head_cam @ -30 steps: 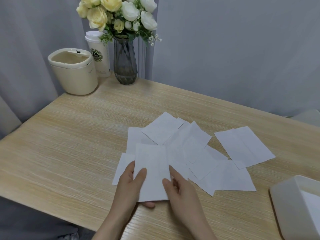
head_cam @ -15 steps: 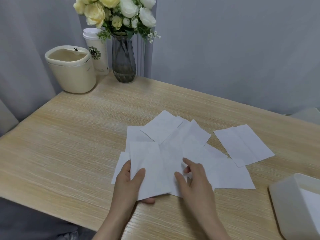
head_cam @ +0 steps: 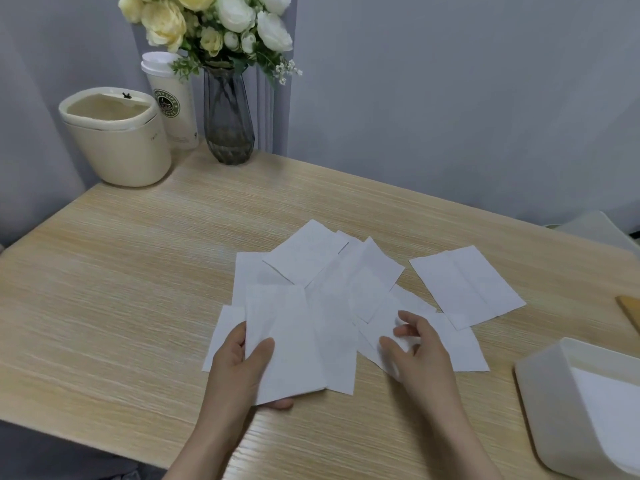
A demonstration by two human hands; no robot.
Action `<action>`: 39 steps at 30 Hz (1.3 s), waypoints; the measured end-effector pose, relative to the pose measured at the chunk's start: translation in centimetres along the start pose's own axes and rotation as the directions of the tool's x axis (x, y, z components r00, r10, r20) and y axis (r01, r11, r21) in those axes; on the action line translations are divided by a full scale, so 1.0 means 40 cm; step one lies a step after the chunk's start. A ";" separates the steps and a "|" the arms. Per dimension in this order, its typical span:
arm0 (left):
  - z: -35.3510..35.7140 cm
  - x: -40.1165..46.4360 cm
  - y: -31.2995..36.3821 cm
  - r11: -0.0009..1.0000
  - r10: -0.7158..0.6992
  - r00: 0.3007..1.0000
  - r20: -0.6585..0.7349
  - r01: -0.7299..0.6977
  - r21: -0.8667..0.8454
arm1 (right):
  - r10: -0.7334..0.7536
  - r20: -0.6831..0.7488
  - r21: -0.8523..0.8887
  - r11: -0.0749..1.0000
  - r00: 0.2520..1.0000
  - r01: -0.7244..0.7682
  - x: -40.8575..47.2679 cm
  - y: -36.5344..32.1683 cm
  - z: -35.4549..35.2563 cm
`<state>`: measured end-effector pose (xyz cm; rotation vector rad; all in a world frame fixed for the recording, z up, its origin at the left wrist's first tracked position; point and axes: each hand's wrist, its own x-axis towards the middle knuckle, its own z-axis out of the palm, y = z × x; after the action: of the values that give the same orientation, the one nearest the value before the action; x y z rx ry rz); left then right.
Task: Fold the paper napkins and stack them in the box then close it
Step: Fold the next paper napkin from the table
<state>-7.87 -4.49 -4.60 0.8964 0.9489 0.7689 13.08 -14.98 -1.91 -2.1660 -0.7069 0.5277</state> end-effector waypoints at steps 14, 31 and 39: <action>0.098 -0.012 0.006 0.999 0.039 0.997 0.073 -0.038 -0.015 | 0.068 -0.070 -0.486 0.869 0.995 -0.093 0.053 0.066 -0.119; 0.116 0.009 -0.027 1.000 -0.005 0.994 0.108 0.007 -0.019 | -0.030 0.038 -0.563 0.825 0.999 0.046 -0.022 0.025 -0.137; 0.087 0.019 -0.016 1.000 0.007 1.000 -0.001 -0.007 0.000 | -0.142 0.273 -0.426 0.869 0.951 0.252 -0.147 -0.048 -0.057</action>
<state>-4.33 -5.12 -4.39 0.9000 0.9470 0.7758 9.31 -18.95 1.80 -2.4429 -1.2809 0.5522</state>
